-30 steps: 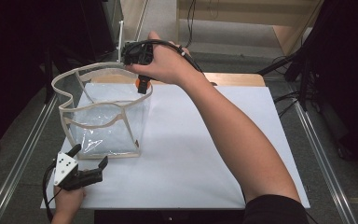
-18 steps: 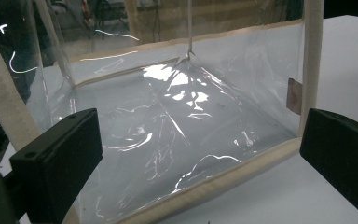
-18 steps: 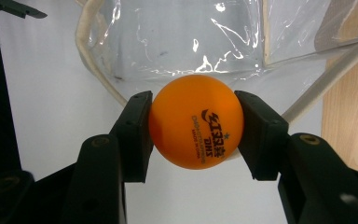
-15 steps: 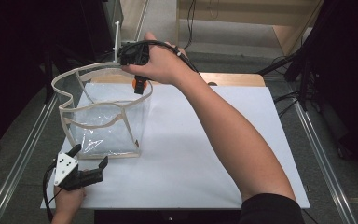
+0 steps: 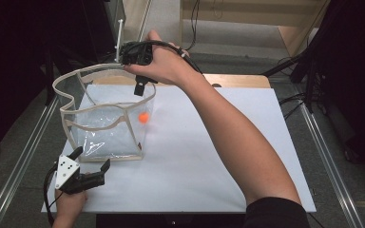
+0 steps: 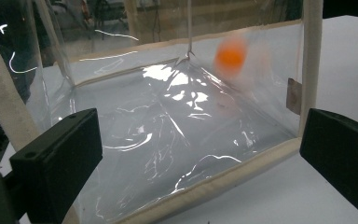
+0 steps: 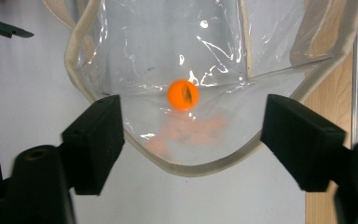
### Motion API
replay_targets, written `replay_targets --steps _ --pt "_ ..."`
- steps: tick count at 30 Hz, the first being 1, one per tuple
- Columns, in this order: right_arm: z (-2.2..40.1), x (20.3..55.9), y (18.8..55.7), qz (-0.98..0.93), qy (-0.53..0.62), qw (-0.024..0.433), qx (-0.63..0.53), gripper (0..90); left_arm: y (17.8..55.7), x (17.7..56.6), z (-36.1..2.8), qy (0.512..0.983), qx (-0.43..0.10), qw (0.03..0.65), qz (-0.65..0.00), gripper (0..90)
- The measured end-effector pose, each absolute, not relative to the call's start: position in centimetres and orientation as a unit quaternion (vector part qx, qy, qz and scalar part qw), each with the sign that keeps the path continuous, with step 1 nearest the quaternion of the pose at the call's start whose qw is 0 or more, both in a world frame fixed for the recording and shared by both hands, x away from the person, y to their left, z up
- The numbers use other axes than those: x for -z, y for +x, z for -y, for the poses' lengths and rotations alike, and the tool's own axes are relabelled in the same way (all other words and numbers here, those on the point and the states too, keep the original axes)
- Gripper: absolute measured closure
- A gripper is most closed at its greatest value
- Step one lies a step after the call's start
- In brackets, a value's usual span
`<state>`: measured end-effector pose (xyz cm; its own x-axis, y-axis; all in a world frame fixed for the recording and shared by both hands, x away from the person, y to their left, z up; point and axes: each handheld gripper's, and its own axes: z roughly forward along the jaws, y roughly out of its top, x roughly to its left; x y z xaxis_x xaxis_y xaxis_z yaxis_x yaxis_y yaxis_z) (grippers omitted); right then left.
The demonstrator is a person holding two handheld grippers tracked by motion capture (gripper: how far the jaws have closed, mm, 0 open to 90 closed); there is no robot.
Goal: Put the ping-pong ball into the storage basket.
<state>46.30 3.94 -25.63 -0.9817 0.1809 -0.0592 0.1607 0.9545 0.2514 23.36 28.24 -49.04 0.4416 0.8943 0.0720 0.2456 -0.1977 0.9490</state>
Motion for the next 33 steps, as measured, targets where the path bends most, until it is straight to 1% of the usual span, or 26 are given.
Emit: replay_targets --steps 2,5,7,9,15,17,19,21,31,33 --pt "-3.8 25.7 46.3 -0.988 0.091 0.039 -0.122 14.8 23.4 49.0 -28.3 0.698 -0.336 0.483 -0.408 0.0" --pt "-3.4 25.9 46.3 -0.987 0.095 0.038 -0.120 10.8 23.4 49.0 -28.3 0.698 -0.335 0.483 -0.409 0.0" --pt "-3.0 26.0 46.3 -0.987 0.096 0.036 -0.122 10.4 23.4 49.0 -28.3 0.698 -0.336 0.483 -0.408 0.0" --pt "-2.6 26.2 46.4 -0.987 0.100 0.019 -0.125 9.6 23.4 49.0 -28.3 0.698 -0.336 0.483 -0.408 0.0" --pt "-1.5 26.5 45.9 -0.987 0.105 0.019 -0.120 7.8 23.4 49.0 -28.2 0.698 -0.336 0.483 -0.408 0.0" --pt "-1.1 26.6 45.9 -0.987 0.107 0.022 -0.120 5.8 23.4 49.0 -28.2 0.698 -0.336 0.483 -0.408 0.0" --pt "-0.8 26.8 45.8 -0.987 0.107 0.019 -0.120 1.2 23.4 49.0 -28.2 0.698 -0.336 0.483 -0.407 0.0" --pt "-0.5 27.1 45.6 -0.987 0.107 0.022 -0.117 1.2 23.4 49.1 -28.2 0.698 -0.337 0.483 -0.407 0.0" --pt "0.9 29.0 45.1 -0.988 0.108 0.008 -0.106 0.0 23.4 49.0 -28.2 0.698 -0.336 0.484 -0.408 0.0" --pt "1.2 29.3 45.0 -0.989 0.109 0.012 -0.102 0.0 23.4 49.0 -28.2 0.698 -0.336 0.484 -0.408 0.0"
